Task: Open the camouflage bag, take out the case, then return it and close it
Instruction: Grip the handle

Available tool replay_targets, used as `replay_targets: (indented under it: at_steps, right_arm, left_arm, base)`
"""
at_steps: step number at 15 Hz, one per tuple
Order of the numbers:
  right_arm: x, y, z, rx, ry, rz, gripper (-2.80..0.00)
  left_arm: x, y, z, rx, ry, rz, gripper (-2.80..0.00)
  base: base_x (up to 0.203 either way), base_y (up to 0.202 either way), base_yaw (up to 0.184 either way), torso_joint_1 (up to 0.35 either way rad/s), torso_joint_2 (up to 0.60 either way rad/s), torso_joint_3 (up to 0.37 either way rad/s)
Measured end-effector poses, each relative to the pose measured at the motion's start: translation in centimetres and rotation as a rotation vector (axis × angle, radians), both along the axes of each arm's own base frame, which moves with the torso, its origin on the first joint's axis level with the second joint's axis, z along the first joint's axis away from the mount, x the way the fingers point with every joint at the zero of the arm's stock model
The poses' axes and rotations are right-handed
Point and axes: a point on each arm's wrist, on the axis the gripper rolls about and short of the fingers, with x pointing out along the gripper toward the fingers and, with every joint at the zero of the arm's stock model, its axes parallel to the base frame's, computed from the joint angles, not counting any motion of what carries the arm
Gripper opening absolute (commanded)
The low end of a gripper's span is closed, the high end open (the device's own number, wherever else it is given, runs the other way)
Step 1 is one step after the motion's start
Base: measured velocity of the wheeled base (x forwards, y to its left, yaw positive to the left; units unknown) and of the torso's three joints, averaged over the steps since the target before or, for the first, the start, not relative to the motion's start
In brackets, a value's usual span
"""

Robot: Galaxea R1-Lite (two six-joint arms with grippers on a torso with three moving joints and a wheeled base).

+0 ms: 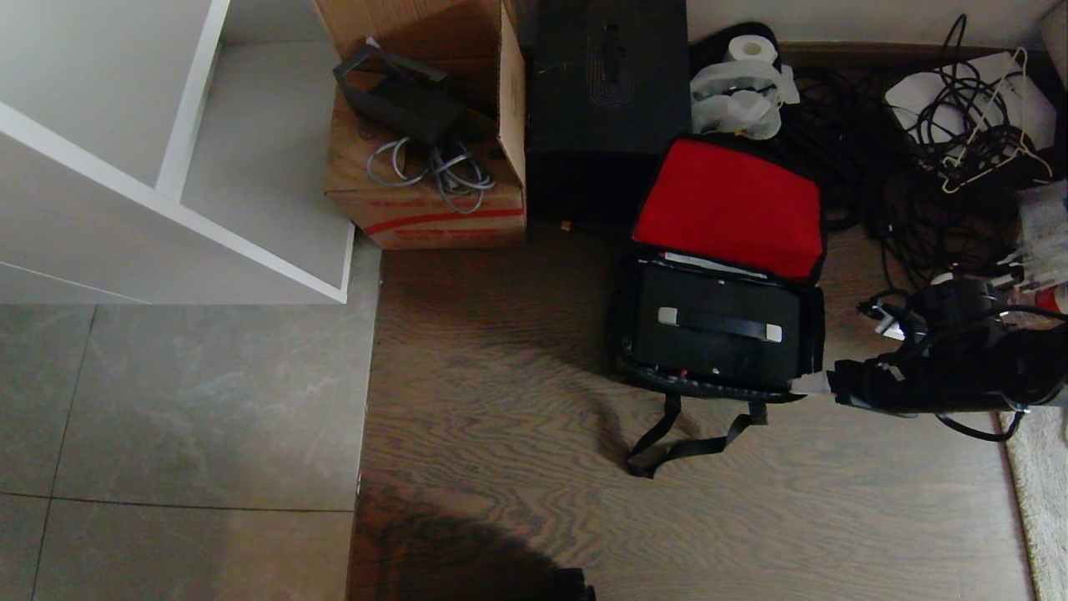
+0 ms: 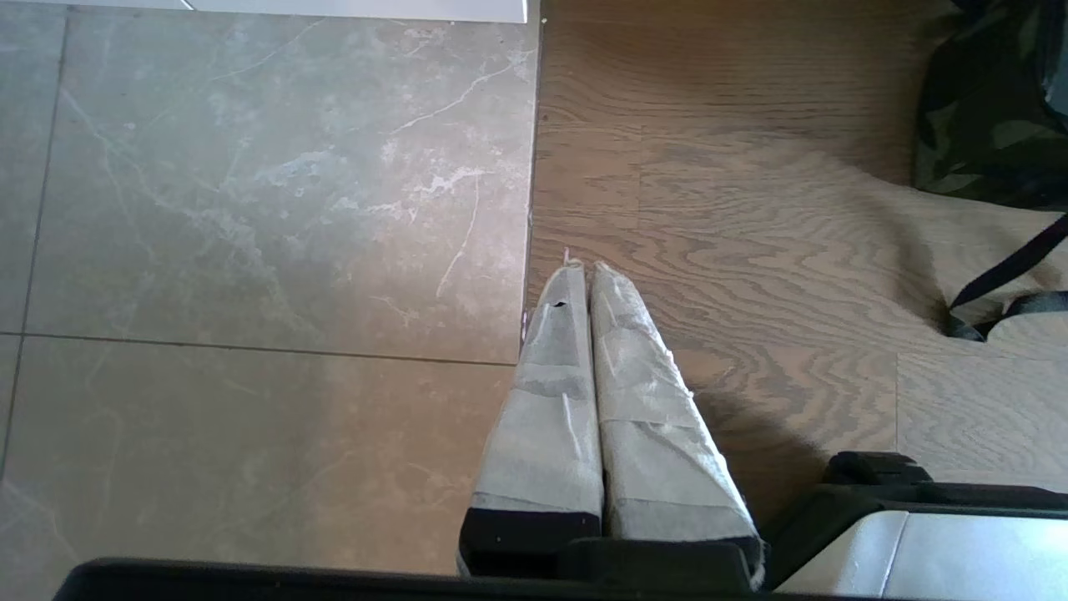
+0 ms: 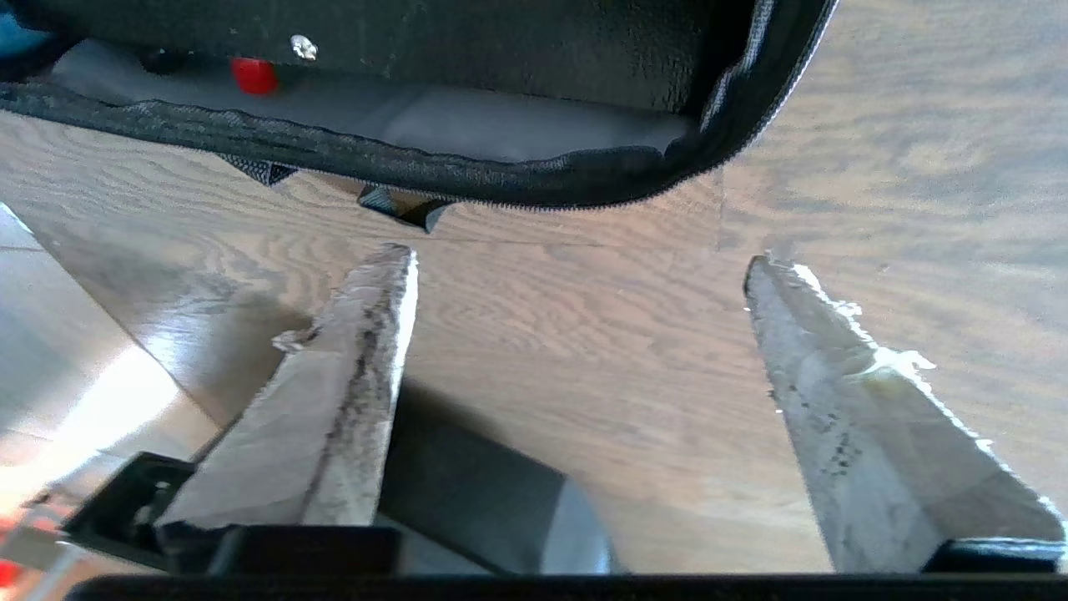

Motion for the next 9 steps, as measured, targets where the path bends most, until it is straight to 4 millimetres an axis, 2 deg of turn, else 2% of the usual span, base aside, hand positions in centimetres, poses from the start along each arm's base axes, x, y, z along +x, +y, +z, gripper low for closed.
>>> replay_targets:
  at_steps: [4,9]
  right_arm:
    - [1.2,-0.7,0.0,0.003,-0.023,-0.021,0.00]
    - [2.2,-1.0,-1.4,0.009,0.005,-0.032,0.00]
  left_arm:
    - [0.0,0.0,0.0,0.000,0.000,0.000,-2.80]
    - [0.0,0.0,0.0,0.000,0.000,0.000,-2.80]
  base:
    - [0.000,0.000,0.000,0.000,0.00,0.000]
    - [0.000,0.000,0.000,0.000,0.00,0.000]
